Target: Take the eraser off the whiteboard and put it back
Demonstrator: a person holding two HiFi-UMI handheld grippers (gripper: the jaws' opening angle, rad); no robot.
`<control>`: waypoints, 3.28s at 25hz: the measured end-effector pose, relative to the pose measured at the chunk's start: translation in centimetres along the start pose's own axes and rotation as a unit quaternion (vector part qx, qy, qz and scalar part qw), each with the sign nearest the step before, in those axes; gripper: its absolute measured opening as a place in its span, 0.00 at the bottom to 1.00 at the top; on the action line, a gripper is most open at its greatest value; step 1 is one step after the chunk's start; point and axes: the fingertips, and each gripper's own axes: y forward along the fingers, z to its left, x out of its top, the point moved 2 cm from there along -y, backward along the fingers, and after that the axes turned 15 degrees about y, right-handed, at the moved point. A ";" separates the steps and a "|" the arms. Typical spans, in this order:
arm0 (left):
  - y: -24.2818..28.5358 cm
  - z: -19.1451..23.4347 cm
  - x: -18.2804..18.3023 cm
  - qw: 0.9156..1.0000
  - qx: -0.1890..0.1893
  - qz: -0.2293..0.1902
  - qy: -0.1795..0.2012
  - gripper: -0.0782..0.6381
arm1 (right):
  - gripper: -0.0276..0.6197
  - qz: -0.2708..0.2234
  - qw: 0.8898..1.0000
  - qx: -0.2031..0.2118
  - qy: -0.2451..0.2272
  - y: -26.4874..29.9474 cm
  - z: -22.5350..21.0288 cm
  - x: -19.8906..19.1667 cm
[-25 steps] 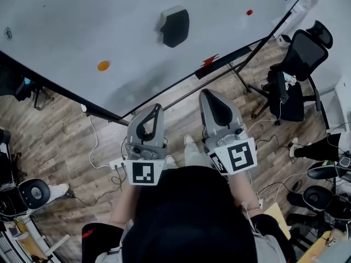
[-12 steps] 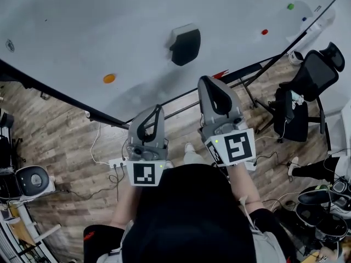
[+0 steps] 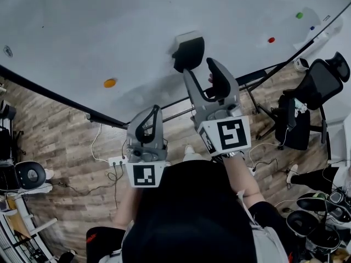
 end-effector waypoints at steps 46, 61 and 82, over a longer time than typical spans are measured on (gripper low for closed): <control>-3.8 1.7 -1.4 0.998 0.054 0.044 0.010 0.11 | 0.38 0.027 0.999 -0.035 0.009 3.0 -0.2 -0.4; -5.7 1.2 -0.5 0.999 0.035 0.030 0.010 0.11 | 0.39 0.003 1.000 -0.028 -0.011 -0.6 2.1 1.2; -12.1 1.6 0.4 1.000 0.006 0.022 0.001 0.11 | 0.39 -0.008 0.999 -0.037 -0.017 -9.2 8.9 0.3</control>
